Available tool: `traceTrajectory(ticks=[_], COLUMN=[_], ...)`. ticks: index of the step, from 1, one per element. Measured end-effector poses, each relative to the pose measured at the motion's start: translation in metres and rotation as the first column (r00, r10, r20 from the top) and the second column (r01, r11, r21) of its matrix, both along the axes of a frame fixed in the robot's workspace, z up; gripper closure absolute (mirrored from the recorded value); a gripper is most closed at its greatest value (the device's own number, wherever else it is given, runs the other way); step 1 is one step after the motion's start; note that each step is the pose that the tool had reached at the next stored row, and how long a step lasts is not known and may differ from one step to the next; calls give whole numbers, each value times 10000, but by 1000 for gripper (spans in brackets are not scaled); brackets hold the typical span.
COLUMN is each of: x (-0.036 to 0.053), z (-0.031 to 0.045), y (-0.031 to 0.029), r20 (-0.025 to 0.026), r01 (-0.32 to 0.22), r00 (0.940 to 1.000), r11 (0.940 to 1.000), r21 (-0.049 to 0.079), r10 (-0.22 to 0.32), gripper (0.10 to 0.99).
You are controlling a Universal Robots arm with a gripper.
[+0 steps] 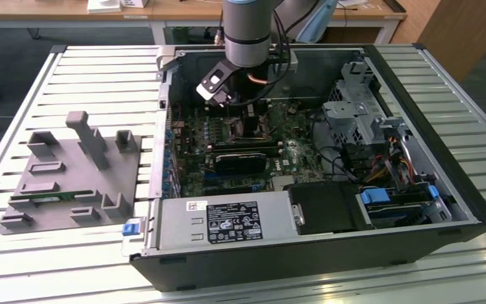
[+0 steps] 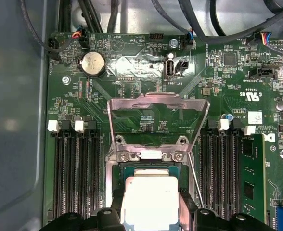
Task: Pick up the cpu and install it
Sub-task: 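Place the cpu into insertion slot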
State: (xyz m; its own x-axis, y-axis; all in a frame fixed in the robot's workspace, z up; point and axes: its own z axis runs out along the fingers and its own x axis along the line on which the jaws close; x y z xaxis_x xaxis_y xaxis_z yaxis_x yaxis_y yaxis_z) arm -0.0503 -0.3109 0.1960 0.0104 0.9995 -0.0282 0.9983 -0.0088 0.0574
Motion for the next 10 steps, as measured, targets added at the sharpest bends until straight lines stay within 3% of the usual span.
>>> traceTrajectory(ticks=[10], x=[2], z=[-21], y=[2], r20=[9], r01=[0], r00=[10000], r11=[10000], r21=[10], r10=[0], gripper=[545])
